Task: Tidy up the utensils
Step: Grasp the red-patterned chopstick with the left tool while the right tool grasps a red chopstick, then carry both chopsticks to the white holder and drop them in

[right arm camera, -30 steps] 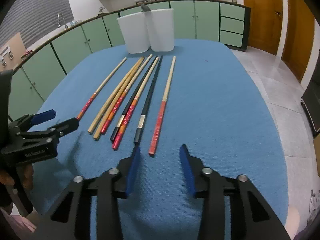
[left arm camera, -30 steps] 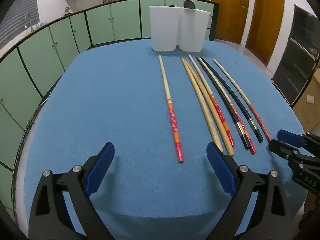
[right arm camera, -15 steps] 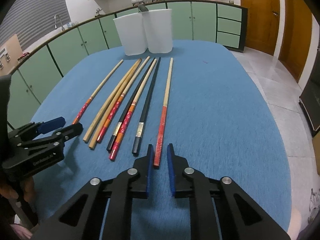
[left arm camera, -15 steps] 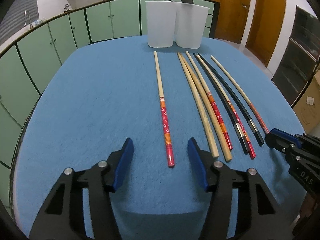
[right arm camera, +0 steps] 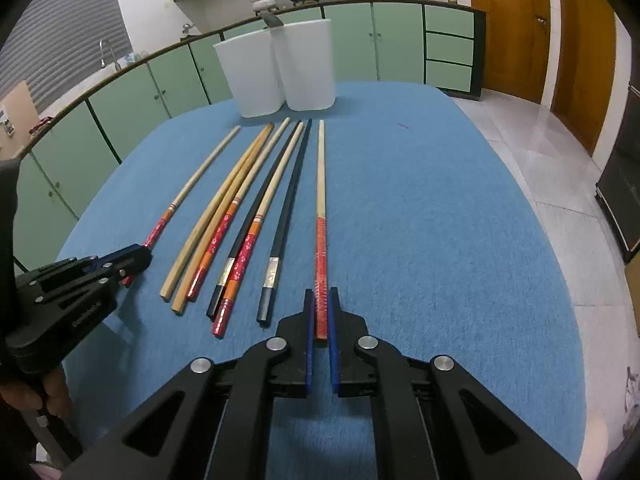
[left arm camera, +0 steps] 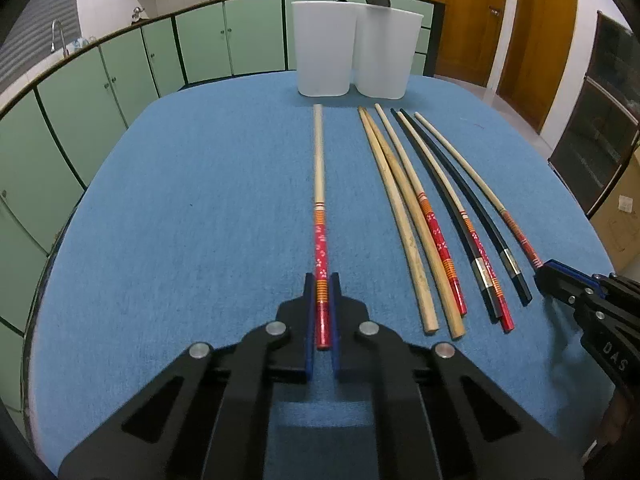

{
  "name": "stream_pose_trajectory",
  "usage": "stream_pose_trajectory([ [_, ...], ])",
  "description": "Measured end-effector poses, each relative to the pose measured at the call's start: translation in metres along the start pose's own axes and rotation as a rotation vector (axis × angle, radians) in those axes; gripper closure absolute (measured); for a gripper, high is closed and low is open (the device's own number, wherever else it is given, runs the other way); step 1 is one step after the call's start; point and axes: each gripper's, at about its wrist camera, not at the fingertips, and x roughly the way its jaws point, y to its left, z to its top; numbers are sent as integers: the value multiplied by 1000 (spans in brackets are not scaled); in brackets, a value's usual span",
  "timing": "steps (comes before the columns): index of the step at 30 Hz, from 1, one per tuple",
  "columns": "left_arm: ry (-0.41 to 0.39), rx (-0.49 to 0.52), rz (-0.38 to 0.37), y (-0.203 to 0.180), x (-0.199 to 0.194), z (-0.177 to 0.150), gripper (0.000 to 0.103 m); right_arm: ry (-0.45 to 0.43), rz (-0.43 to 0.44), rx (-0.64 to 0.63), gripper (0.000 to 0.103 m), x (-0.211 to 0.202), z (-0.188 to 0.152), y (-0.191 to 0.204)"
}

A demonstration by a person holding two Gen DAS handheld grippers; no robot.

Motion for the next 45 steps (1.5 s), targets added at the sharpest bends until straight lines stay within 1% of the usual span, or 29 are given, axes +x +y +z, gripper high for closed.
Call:
stream_pose_trajectory([
  [7, 19, -15, -14, 2, -3, 6, 98, -13, 5, 11, 97, -5, 6, -3],
  [15, -42, -9, -3, 2, -28, 20, 98, -48, 6, 5, 97, -22, 18, -2],
  [23, -139, -14, 4, 5, -60, 43, 98, -107, 13, 9, 97, -51, 40, -6],
  [32, -252, -20, 7, 7, -86, 73, 98, -231, 7, -14, 97, -84, 77, -7],
  [40, -355, -23, -14, 9, -107, 105, 98, -326, 54, -7, 97, -102, 117, -8],
  [45, -391, -27, -40, 9, -112, 123, 98, -365, 67, -26, 97, -111, 142, -6],
])
